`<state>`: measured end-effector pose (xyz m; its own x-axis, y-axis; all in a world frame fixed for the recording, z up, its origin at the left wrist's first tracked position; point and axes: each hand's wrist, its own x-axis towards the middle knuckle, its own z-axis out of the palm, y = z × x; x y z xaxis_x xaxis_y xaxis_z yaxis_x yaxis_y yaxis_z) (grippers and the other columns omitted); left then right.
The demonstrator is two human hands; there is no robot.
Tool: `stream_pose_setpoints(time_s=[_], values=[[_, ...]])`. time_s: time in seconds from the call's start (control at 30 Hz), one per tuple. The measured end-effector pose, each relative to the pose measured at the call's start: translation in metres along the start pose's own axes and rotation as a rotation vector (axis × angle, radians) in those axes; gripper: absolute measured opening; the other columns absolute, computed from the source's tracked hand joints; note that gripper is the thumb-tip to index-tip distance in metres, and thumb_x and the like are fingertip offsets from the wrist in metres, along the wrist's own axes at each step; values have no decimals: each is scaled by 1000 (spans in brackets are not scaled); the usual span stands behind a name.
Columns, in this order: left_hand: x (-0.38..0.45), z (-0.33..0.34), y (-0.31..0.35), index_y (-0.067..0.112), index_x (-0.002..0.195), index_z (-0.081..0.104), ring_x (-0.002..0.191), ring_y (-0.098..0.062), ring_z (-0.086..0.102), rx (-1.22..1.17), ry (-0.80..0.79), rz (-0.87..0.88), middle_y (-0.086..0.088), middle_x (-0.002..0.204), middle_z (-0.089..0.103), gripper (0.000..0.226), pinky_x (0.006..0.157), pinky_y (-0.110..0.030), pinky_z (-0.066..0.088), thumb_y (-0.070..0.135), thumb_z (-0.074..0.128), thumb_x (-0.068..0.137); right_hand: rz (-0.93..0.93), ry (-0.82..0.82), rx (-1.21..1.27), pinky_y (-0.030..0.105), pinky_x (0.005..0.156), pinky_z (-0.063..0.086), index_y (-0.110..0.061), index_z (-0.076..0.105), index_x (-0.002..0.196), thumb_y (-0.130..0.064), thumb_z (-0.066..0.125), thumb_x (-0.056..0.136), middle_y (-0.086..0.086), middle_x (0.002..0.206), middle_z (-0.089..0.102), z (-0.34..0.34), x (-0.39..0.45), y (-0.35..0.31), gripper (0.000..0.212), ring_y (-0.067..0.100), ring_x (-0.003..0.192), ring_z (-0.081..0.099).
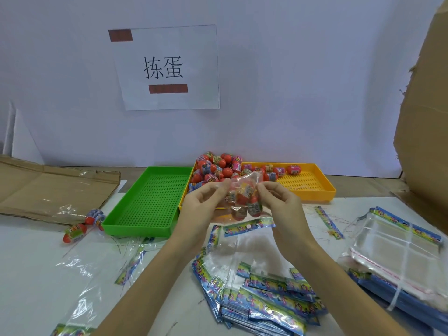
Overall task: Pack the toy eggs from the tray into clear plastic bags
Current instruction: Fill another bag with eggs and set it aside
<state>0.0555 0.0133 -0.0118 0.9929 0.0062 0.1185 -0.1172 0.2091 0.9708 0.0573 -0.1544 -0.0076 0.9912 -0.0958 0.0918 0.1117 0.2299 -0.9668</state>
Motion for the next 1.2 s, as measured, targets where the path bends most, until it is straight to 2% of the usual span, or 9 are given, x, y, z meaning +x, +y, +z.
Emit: stream_pose_setpoints(time_s=[0.1,0.2,0.33,0.43,0.57,0.7,0.9,1.03,1.2], values=[[1,-5,3,18,92,79,90,-31,76,185,16,125,-11,93,78,26,85,-42,63,42,73,94,71,-29,-66,30,73,52,-14,70,104,-16,51,104,0,87,76,0,2,-2,19,15,84,68],[2,-10,5,23,89,81,71,-7,65,339,-22,221,4,79,76,25,69,-18,51,47,74,90,-120,-80,-221,26,78,52,-20,73,107,-31,54,107,-4,94,77,-2,1,-5,22,12,89,70],[3,-9,1,20,92,81,65,-7,64,465,-78,293,7,74,74,31,62,-19,49,49,67,94,-301,-222,-421,15,77,54,-23,80,101,-34,71,96,-11,90,77,-3,-2,-4,15,5,88,71],[3,-9,-3,11,96,77,55,-2,55,482,-102,265,13,60,62,50,55,-14,41,56,55,98,-289,-174,-411,16,72,55,-23,81,93,-30,76,93,-9,83,77,-2,-1,1,9,7,79,71],[6,-14,0,23,109,79,93,-6,76,382,-143,127,8,96,81,30,80,-19,58,46,76,90,-209,-16,-304,17,68,56,-23,79,90,-26,71,98,-6,83,77,-6,1,4,12,7,77,70],[6,-13,1,24,101,84,104,-19,76,254,-119,56,-2,102,82,18,98,-35,59,34,82,87,-146,18,-299,20,71,56,-23,77,91,-26,67,101,-7,85,77,-7,4,4,15,8,84,71],[5,-12,3,24,93,86,94,-16,76,214,-49,49,-1,96,81,16,80,-23,58,38,80,86,-109,-94,-273,36,84,60,-24,77,103,-41,63,101,-3,90,76,-7,4,-4,23,21,90,71],[2,-9,5,27,96,87,96,-10,76,213,-55,105,2,97,82,16,78,-17,58,38,80,85,-166,-111,-289,37,84,61,-24,82,88,-41,68,97,1,87,77,-8,2,-4,23,22,90,71],[5,-14,6,26,95,86,101,-16,76,250,-17,146,1,98,82,13,81,-29,62,33,74,95,-96,-27,-118,20,71,57,-20,84,92,-42,74,85,1,87,79,-9,3,-7,25,10,81,73]])
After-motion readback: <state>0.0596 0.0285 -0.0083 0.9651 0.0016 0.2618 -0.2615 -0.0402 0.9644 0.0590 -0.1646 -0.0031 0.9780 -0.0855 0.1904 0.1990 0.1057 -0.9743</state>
